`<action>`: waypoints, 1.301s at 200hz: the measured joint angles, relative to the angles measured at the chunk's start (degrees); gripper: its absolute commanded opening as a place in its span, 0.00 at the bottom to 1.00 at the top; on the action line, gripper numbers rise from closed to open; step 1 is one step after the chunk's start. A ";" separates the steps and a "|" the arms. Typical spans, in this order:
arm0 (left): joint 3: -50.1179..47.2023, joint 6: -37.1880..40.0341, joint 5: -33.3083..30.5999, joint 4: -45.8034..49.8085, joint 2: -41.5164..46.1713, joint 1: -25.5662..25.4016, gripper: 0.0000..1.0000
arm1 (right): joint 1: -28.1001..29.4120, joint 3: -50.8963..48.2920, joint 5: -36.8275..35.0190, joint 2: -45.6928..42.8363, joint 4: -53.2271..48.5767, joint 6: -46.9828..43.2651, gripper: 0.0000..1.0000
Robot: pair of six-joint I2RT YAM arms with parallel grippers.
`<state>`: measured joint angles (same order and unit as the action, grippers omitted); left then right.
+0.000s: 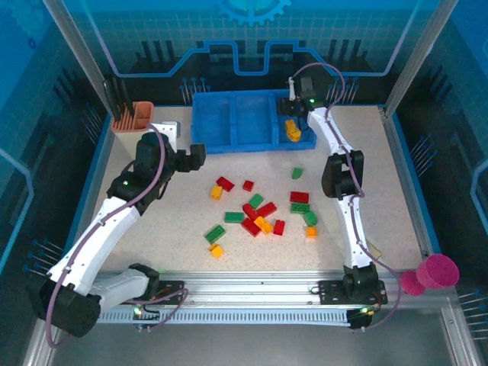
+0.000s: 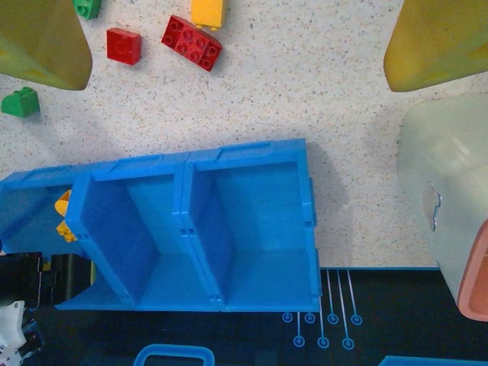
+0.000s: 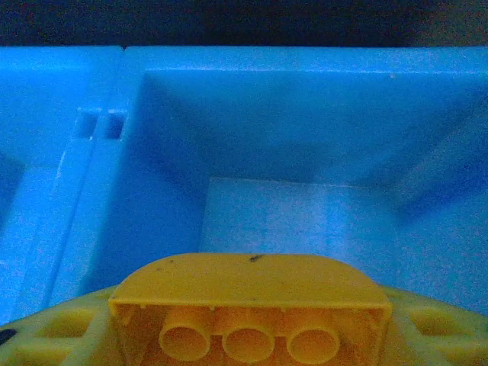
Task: Sort the legos into containers by color
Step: Place the lego in the container, then pick up the lego from the bottom-right of the table.
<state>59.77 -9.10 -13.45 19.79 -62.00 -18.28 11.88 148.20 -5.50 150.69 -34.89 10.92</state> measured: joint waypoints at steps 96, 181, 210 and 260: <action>0.85 0.00 0.00 -0.63 -0.96 0.00 0.99 | -0.59 0.76 1.68 0.70 1.62 1.05 0.76; 0.83 -0.11 0.07 -0.61 3.30 0.00 0.99 | 0.55 -41.72 1.90 -38.36 2.21 2.43 0.78; 0.83 -1.40 0.35 -0.39 5.81 -0.07 0.99 | 0.96 -59.67 1.38 -57.57 0.44 6.45 0.78; -0.96 -2.89 1.53 1.86 9.09 -0.22 0.99 | 6.99 -88.04 0.83 -76.83 -5.49 16.59 0.80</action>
<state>58.81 -11.99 -11.92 21.65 -52.90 -18.50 18.87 60.16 -4.67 73.87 -40.38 27.51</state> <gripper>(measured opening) 0.993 0.795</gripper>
